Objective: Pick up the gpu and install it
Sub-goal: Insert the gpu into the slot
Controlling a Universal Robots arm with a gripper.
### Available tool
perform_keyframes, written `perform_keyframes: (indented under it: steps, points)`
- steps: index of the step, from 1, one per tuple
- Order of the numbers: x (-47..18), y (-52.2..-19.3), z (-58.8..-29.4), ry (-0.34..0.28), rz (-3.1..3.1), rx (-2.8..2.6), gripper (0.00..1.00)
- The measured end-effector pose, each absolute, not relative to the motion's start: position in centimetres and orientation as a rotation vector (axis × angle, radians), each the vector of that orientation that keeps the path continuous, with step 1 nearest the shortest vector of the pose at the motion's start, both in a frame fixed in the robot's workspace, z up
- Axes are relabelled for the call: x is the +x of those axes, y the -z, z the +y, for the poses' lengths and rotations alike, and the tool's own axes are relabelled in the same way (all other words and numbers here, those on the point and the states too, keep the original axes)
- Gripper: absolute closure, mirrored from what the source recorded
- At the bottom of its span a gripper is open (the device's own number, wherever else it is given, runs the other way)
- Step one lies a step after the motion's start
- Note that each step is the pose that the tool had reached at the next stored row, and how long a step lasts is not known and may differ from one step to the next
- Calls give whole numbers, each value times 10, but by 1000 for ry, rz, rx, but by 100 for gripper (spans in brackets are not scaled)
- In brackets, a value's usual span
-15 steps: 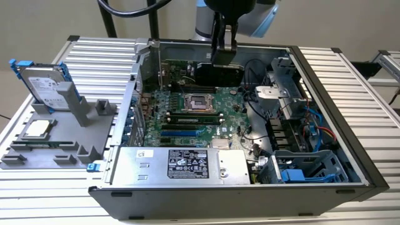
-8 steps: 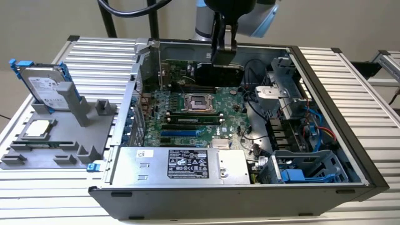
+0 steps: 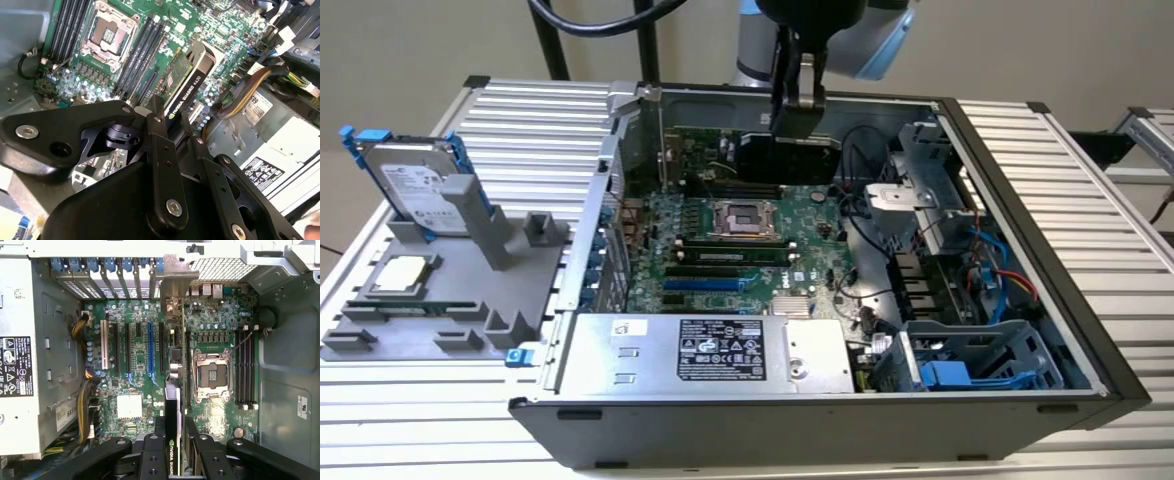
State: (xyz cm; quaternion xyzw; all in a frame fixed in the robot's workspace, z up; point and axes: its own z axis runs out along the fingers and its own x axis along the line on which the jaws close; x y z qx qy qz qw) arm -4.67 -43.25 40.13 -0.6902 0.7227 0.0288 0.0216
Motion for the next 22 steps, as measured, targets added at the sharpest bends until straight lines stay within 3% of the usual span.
perform_keyframes:
  steps: [22]
  points:
    - [-47,-384,-432,-89,2240,-2139,100]
